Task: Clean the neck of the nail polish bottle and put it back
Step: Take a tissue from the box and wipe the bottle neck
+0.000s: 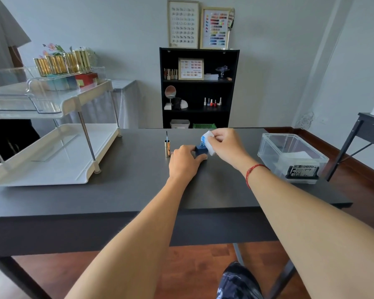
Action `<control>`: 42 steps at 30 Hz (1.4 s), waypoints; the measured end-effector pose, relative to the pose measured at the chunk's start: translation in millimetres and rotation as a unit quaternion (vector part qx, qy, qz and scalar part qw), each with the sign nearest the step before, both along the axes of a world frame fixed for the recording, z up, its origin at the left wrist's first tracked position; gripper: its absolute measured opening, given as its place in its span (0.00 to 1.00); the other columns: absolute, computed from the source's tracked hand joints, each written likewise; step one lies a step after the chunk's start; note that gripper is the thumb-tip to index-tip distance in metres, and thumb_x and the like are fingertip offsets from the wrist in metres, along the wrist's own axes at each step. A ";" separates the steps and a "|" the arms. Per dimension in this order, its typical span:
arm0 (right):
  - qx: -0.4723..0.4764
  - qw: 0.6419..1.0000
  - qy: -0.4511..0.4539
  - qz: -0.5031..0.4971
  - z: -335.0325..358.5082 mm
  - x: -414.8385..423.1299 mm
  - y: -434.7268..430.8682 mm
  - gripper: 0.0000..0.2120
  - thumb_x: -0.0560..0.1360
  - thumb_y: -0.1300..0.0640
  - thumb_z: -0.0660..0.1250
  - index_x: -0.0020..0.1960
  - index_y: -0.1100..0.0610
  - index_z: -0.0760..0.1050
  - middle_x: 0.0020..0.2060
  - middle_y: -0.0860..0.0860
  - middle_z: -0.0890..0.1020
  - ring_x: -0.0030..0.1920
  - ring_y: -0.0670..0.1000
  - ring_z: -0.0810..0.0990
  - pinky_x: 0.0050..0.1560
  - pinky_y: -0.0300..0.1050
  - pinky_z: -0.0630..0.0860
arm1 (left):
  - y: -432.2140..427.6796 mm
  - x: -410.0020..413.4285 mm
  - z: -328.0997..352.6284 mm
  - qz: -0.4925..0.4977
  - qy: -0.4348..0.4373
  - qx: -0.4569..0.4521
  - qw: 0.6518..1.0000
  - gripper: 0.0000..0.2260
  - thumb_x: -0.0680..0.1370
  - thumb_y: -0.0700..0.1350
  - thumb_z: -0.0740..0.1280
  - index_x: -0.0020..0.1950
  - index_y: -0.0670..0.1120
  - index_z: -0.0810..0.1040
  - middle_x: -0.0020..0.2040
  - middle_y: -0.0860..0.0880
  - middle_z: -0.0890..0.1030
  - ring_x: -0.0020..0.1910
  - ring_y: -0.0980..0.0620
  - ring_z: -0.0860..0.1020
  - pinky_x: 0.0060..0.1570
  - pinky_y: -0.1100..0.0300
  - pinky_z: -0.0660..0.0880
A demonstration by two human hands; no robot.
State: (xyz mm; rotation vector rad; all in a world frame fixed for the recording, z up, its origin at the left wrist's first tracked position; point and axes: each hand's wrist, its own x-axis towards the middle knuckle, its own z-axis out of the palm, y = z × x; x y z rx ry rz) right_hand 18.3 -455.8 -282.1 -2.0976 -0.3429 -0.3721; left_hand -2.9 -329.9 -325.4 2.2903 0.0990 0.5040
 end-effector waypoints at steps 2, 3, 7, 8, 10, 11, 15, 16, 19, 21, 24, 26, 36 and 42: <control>0.002 1.000 -0.003 0.005 -2.7 -2.6 2.0 0.11 0.79 0.57 0.63 0.53 0.61 0.82 0.44 0.56 0.85 0.45 0.52 0.82 0.42 0.44 0.79 | -1.0 -0.8 1.0 0.000 0.003 0.019 1.000 0.12 0.76 0.52 0.70 0.51 0.44 0.80 0.40 0.47 0.81 0.41 0.45 0.79 0.37 0.57 0.75; 0.008 1.000 -0.005 0.004 -4.2 -3.9 2.9 0.12 0.79 0.56 0.63 0.53 0.61 0.82 0.44 0.56 0.85 0.45 0.52 0.82 0.44 0.45 0.79 | -1.6 -0.8 1.5 -0.001 0.004 0.025 1.000 0.12 0.76 0.52 0.69 0.50 0.43 0.80 0.41 0.45 0.81 0.42 0.44 0.79 0.40 0.55 0.77; 0.042 0.999 -0.026 -0.011 -13.3 -9.3 4.8 0.12 0.78 0.56 0.63 0.52 0.61 0.82 0.43 0.55 0.86 0.42 0.50 0.83 0.41 0.39 0.79 | -2.9 -1.4 2.4 -0.004 0.011 0.035 0.999 0.13 0.77 0.51 0.68 0.52 0.41 0.79 0.45 0.42 0.83 0.46 0.41 0.79 0.48 0.48 0.79; 0.053 0.998 -0.032 -0.014 -16.0 -10.5 4.9 0.12 0.78 0.56 0.64 0.52 0.61 0.82 0.43 0.55 0.86 0.42 0.50 0.83 0.42 0.39 0.79 | -3.1 -1.6 2.4 -0.003 0.013 0.037 0.999 0.13 0.78 0.51 0.67 0.53 0.42 0.79 0.46 0.42 0.83 0.47 0.41 0.79 0.49 0.48 0.79; 0.072 0.996 -0.042 -0.018 -21.1 -12.3 4.8 0.11 0.78 0.57 0.65 0.54 0.61 0.82 0.45 0.55 0.86 0.43 0.48 0.82 0.41 0.35 0.78 | -3.5 -1.7 2.4 -0.003 0.015 0.039 0.999 0.13 0.78 0.50 0.67 0.54 0.42 0.79 0.47 0.42 0.83 0.47 0.41 0.79 0.51 0.47 0.78; 0.076 0.996 -0.051 -0.019 -23.4 -13.0 4.8 0.12 0.77 0.57 0.65 0.55 0.62 0.82 0.47 0.54 0.86 0.43 0.46 0.81 0.40 0.32 0.77 | -3.6 -2.0 2.4 -0.003 0.014 0.039 0.999 0.13 0.78 0.51 0.67 0.54 0.42 0.79 0.47 0.42 0.83 0.47 0.41 0.79 0.51 0.47 0.78; 0.091 0.992 -0.088 -0.026 -29.7 -13.7 5.4 0.12 0.77 0.59 0.66 0.58 0.62 0.81 0.52 0.54 0.85 0.48 0.44 0.80 0.41 0.23 0.73 | -3.9 -2.2 1.9 -0.006 0.010 0.036 0.999 0.13 0.78 0.52 0.67 0.52 0.42 0.79 0.45 0.42 0.83 0.46 0.41 0.79 0.49 0.48 0.78; 0.085 0.992 -0.089 -0.023 -30.3 -13.2 6.2 0.12 0.77 0.59 0.66 0.58 0.61 0.81 0.53 0.54 0.84 0.50 0.45 0.81 0.43 0.22 0.72 | -3.7 -2.3 1.4 -0.006 0.007 0.035 0.999 0.13 0.77 0.52 0.68 0.52 0.42 0.79 0.45 0.42 0.83 0.46 0.41 0.79 0.47 0.49 0.78; 0.048 0.996 -0.081 -0.003 -31.8 -11.8 8.9 0.12 0.77 0.60 0.67 0.59 0.60 0.81 0.56 0.54 0.83 0.56 0.49 0.81 0.50 0.27 0.71 | -2.8 -1.8 0.7 -0.006 -0.005 0.033 0.999 0.13 0.78 0.50 0.67 0.57 0.44 0.80 0.46 0.44 0.83 0.43 0.45 0.79 0.41 0.55 0.76; 0.043 0.996 -0.080 0.006 -31.4 -11.5 7.3 0.12 0.77 0.60 0.67 0.59 0.60 0.81 0.56 0.54 0.84 0.57 0.49 0.81 0.51 0.28 0.72 | -2.0 -1.3 0.3 -0.007 -0.010 0.031 0.999 0.13 0.78 0.50 0.67 0.58 0.44 0.80 0.45 0.46 0.83 0.42 0.47 0.79 0.39 0.57 0.74; 0.035 0.995 -0.092 0.011 -28.8 -11.2 1.7 0.12 0.77 0.59 0.68 0.58 0.60 0.81 0.54 0.54 0.84 0.55 0.49 0.82 0.48 0.26 0.72 | -1.6 -0.2 -0.4 -0.005 -0.007 0.028 1.000 0.12 0.77 0.51 0.68 0.55 0.44 0.80 0.44 0.45 0.83 0.39 0.47 0.78 0.37 0.58 0.72; 0.045 0.994 -0.102 -0.003 -26.0 -9.4 -1.1 0.11 0.77 0.60 0.67 0.57 0.61 0.82 0.53 0.54 0.85 0.54 0.49 0.82 0.48 0.27 0.73 | -1.7 0.7 -1.1 -0.003 0.000 0.025 1.000 0.13 0.77 0.51 0.68 0.54 0.43 0.80 0.45 0.45 0.83 0.41 0.45 0.79 0.39 0.57 0.74; -0.002 0.998 -0.052 0.018 -25.0 -11.8 0.9 0.13 0.79 0.54 0.64 0.57 0.58 0.82 0.57 0.53 0.83 0.55 0.47 0.80 0.45 0.21 0.69 | -1.2 2.6 -1.7 0.003 -0.005 0.011 1.000 0.11 0.77 0.49 0.68 0.46 0.41 0.79 0.34 0.50 0.75 0.30 0.54 0.70 0.30 0.62 0.67; -0.037 0.996 -0.067 0.037 -26.2 -12.2 -1.2 0.12 0.78 0.56 0.66 0.57 0.60 0.81 0.60 0.57 0.80 0.61 0.53 0.79 0.58 0.34 0.73 | -0.7 2.1 -3.1 -0.001 -0.010 0.015 1.000 0.09 0.77 0.51 0.69 0.46 0.45 0.79 0.35 0.51 0.76 0.32 0.52 0.73 0.27 0.63 0.64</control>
